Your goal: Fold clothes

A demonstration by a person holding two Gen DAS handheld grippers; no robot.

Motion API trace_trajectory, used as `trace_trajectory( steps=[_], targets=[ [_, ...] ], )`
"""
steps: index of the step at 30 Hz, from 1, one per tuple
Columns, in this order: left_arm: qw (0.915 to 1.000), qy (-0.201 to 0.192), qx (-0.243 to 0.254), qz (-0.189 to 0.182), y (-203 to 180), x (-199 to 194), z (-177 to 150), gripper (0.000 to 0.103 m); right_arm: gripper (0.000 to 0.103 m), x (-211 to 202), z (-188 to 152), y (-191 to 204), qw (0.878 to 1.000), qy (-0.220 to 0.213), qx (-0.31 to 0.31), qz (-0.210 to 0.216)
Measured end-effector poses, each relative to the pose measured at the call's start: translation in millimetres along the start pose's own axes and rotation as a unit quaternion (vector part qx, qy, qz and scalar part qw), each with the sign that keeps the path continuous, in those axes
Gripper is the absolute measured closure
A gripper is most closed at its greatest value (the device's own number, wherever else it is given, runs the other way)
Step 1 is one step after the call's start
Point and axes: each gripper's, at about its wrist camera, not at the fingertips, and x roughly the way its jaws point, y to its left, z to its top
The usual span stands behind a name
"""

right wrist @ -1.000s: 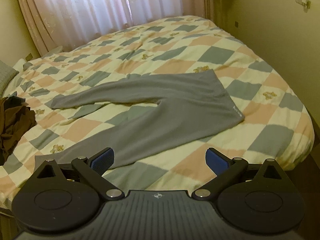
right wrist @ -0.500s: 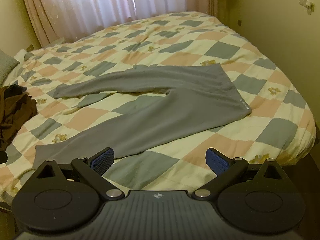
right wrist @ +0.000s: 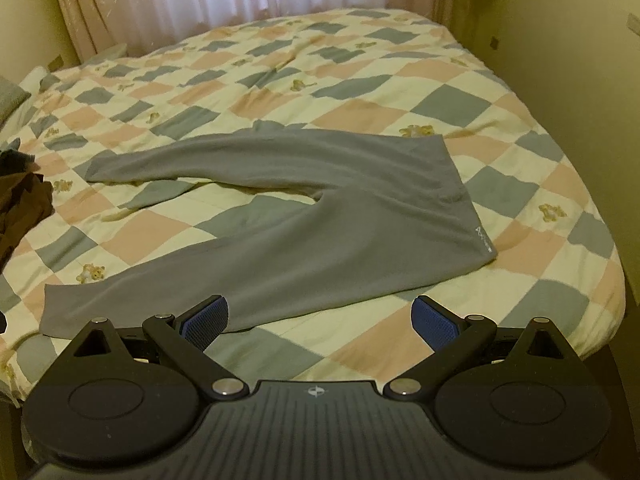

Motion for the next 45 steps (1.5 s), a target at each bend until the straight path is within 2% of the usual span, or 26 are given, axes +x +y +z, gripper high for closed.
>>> trace_trajectory(
  steps=[15, 23, 29, 33, 36, 38, 41, 42, 43, 45],
  targets=[
    [0.9986, 0.017, -0.046, 0.018, -75, 28, 22, 0.001, 0.002, 50, 70, -64, 0.998, 0.028, -0.056, 0.019],
    [0.9980, 0.038, -0.045, 0.025, -80, 49, 26, 0.001, 0.002, 71, 82, -74, 0.997, 0.049, -0.060, 0.021],
    [0.9990, 0.038, -0.023, 0.009, -68, 80, 41, 0.001, 0.002, 101, 75, -80, 0.995, 0.083, -0.049, 0.020],
    [0.9995, 0.020, 0.012, -0.020, -60, 113, 66, 0.002, 0.002, 119, 73, -96, 0.996, 0.080, -0.008, 0.045],
    [0.9970, -0.002, 0.064, -0.044, -60, 153, 100, 0.002, 0.002, 135, 76, -110, 0.995, 0.067, 0.033, 0.073],
    [0.9931, -0.017, 0.099, -0.060, -60, 180, 123, 0.008, 0.004, 152, 78, -117, 0.993, 0.066, 0.057, 0.083],
    [0.9816, -0.049, 0.170, -0.071, -63, 229, 164, 0.011, 0.015, 187, 84, -122, 0.993, 0.063, 0.063, 0.080],
    [0.9761, -0.061, 0.199, -0.064, -64, 247, 179, 0.011, 0.019, 199, 87, -122, 0.994, 0.060, 0.058, 0.077],
    [0.9695, -0.073, 0.227, -0.056, -64, 265, 193, 0.014, 0.021, 212, 90, -122, 0.994, 0.058, 0.050, 0.074],
    [0.9526, -0.086, 0.287, -0.051, -64, 304, 224, 0.027, 0.027, 242, 100, -118, 0.996, 0.066, 0.019, 0.065]
  ],
)
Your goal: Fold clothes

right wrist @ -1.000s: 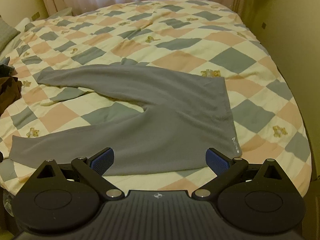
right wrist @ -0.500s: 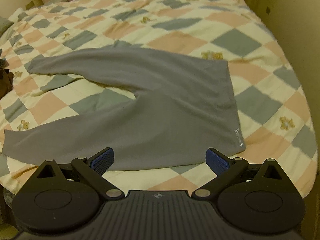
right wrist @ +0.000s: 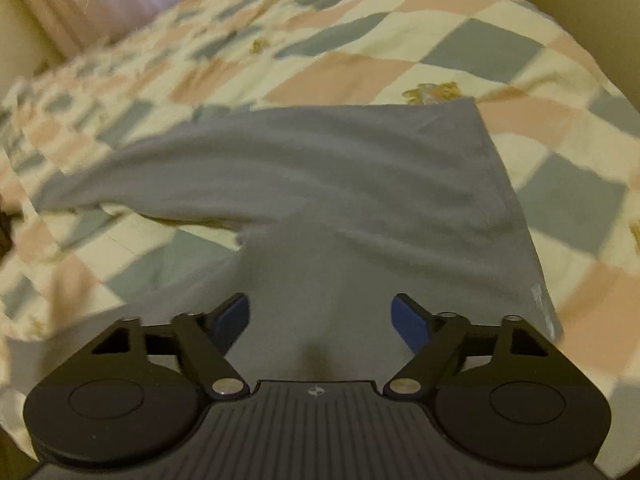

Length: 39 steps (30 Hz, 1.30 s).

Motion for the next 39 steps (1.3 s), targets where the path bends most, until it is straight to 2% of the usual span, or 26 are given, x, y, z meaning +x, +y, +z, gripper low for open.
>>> trace_trajectory(
  steps=[2, 4, 8, 11, 13, 16, 21, 23, 26, 29, 31, 34, 35, 36, 37, 38, 39],
  targets=[
    [0.9984, -0.007, 0.055, -0.002, 21, 40, 16, 0.044, 0.031, 25, 17, -1, 1.000, -0.003, -0.012, 0.004],
    [0.9960, -0.002, 0.089, -0.014, 44, 77, 30, 0.051, 0.033, 46, 37, -4, 0.999, -0.017, -0.006, 0.030],
    [0.9878, 0.011, 0.149, -0.043, 79, 142, 42, 0.055, 0.033, 79, 81, -4, 0.996, -0.046, -0.028, 0.071],
    [0.9799, 0.048, 0.175, -0.083, 96, 184, 40, 0.058, 0.033, 99, 116, 5, 0.992, -0.056, -0.074, 0.089],
    [0.9741, 0.063, 0.191, -0.103, 101, 201, 35, 0.058, 0.033, 109, 138, 12, 0.987, -0.061, -0.105, 0.103],
    [0.9689, 0.074, 0.207, -0.113, 106, 226, 29, 0.058, 0.033, 123, 166, 21, 0.981, -0.057, -0.148, 0.116],
    [0.9604, 0.092, 0.218, -0.148, 112, 247, 24, 0.059, 0.033, 144, 198, 22, 0.974, -0.038, -0.192, 0.114],
    [0.9568, 0.087, 0.226, -0.161, 111, 244, 18, 0.076, 0.033, 154, 208, 21, 0.972, -0.029, -0.203, 0.113],
    [0.9548, 0.082, 0.226, -0.175, 110, 240, 9, 0.093, 0.033, 163, 217, 21, 0.966, -0.012, -0.230, 0.115],
    [0.9533, 0.075, 0.239, -0.169, 107, 238, 1, 0.101, 0.034, 175, 221, 22, 0.958, 0.010, -0.263, 0.116],
    [0.9516, 0.069, 0.257, -0.154, 103, 237, -2, 0.103, 0.037, 186, 222, 25, 0.953, 0.017, -0.280, 0.112],
    [0.9502, 0.062, 0.279, -0.125, 93, 233, -5, 0.103, 0.052, 206, 225, 27, 0.952, 0.037, -0.280, 0.117],
    [0.9503, 0.059, 0.284, -0.113, 90, 230, -6, 0.103, 0.064, 213, 225, 29, 0.951, 0.050, -0.282, 0.113],
    [0.9503, 0.055, 0.289, -0.101, 87, 227, -8, 0.103, 0.082, 218, 224, 30, 0.950, 0.060, -0.286, 0.108],
    [0.9515, 0.050, 0.291, -0.087, 85, 222, -10, 0.103, 0.094, 221, 221, 32, 0.949, 0.065, -0.292, 0.103],
    [0.9524, 0.044, 0.293, -0.073, 84, 217, -11, 0.103, 0.103, 220, 218, 33, 0.947, 0.064, -0.299, 0.098],
    [0.9565, 0.035, 0.284, -0.057, 83, 208, -10, 0.103, 0.103, 213, 214, 35, 0.946, 0.046, -0.309, 0.091]
  ],
)
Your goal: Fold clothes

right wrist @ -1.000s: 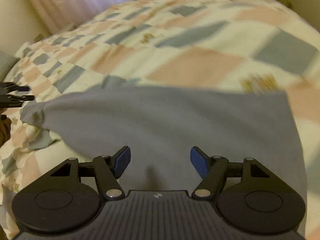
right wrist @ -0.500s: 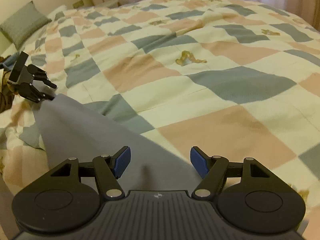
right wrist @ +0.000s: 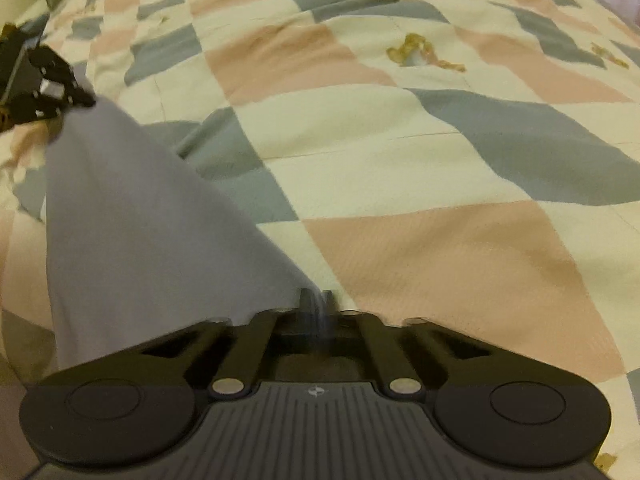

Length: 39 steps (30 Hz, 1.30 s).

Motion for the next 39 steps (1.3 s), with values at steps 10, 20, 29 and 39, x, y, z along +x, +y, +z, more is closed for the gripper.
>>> trace_trajectory(
  steps=[10, 20, 29, 39],
  targets=[
    [0.9679, -0.063, -0.207, 0.128, -65, -187, -50, 0.103, 0.103, -152, -95, 122, 0.964, -0.187, -0.136, -0.133],
    [0.9186, 0.101, -0.373, 0.084, -257, -251, -134, 0.096, 0.077, -153, -264, 228, 0.991, -0.024, -0.089, -0.101],
    [0.9295, 0.025, -0.356, 0.094, -299, -283, -69, 0.074, 0.049, -208, -250, 90, 0.913, -0.157, 0.372, -0.059],
    [0.9499, -0.008, -0.307, 0.060, -290, -245, -32, 0.074, 0.100, -184, -216, 18, 0.810, -0.151, 0.559, -0.097]
  ],
)
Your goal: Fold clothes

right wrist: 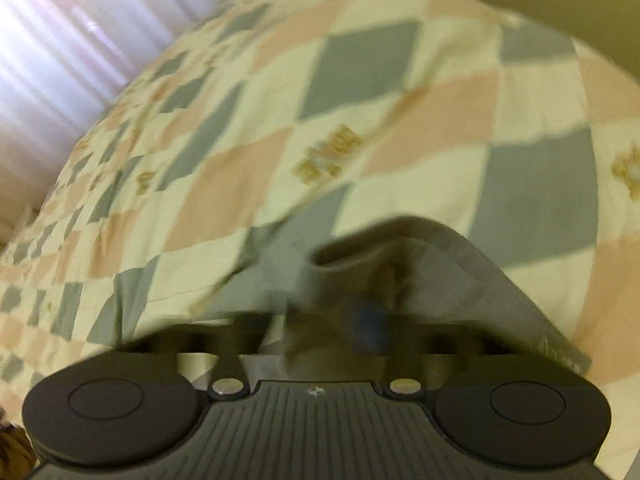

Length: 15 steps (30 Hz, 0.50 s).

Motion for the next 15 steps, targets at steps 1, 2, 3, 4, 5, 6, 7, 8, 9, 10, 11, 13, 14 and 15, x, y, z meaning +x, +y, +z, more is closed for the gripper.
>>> trace_trajectory(
  steps=[1, 2, 3, 4, 5, 6, 7, 8, 9, 10, 11, 13, 14, 15],
  targets=[
    [1.0000, -0.002, 0.007, -0.002, -1, 0, 0, 0.074, 0.100, -5, 0, -19, 1.000, -0.001, 0.022, 0.012],
    [0.9999, 0.000, 0.012, -0.003, 0, 1, -3, 0.074, 0.100, -13, -2, -38, 0.999, -0.007, 0.034, 0.004],
    [0.9998, 0.000, 0.019, -0.001, -2, 0, -6, 0.074, 0.099, -20, -4, -56, 0.999, -0.016, 0.040, -0.008],
    [0.9996, 0.000, 0.027, 0.001, -3, -2, -9, 0.074, 0.099, -27, -6, -74, 0.998, -0.023, 0.049, -0.020],
    [0.9992, 0.000, 0.041, 0.004, -6, -2, -12, 0.074, 0.099, -31, -9, -96, 0.997, -0.021, 0.072, -0.034],
    [0.9983, 0.000, 0.058, 0.006, -9, -1, -15, 0.074, 0.098, -30, -11, -116, 0.994, -0.011, 0.099, -0.041],
    [0.9971, 0.000, 0.075, 0.008, -13, -1, -18, 0.072, 0.098, -26, -15, -135, 0.991, 0.000, 0.130, -0.028],
    [0.9945, 0.000, 0.104, 0.012, -18, 2, -22, 0.071, 0.096, -19, -20, -153, 0.986, 0.011, 0.164, -0.007],
    [0.9908, 0.000, 0.134, 0.017, -24, 4, -25, 0.071, 0.088, -12, -24, -163, 0.982, 0.016, 0.190, 0.004],
    [0.9850, -0.002, 0.171, 0.021, -30, 8, -29, 0.070, 0.085, -8, -27, -167, 0.979, 0.016, 0.204, 0.015],
    [0.9780, -0.006, 0.207, 0.027, -35, 11, -33, 0.069, 0.083, -4, -30, -170, 0.976, 0.015, 0.217, 0.025],
    [0.9588, -0.013, 0.281, 0.038, -45, 18, -41, 0.068, 0.072, -3, -33, -166, 0.977, 0.001, 0.213, 0.030],
    [0.9477, -0.015, 0.316, 0.042, -49, 22, -47, 0.068, 0.067, -6, -34, -162, 0.978, -0.008, 0.206, 0.034],
    [0.9376, -0.018, 0.344, 0.045, -52, 25, -52, 0.068, 0.066, -7, -35, -159, 0.979, -0.013, 0.199, 0.034]
  ],
)
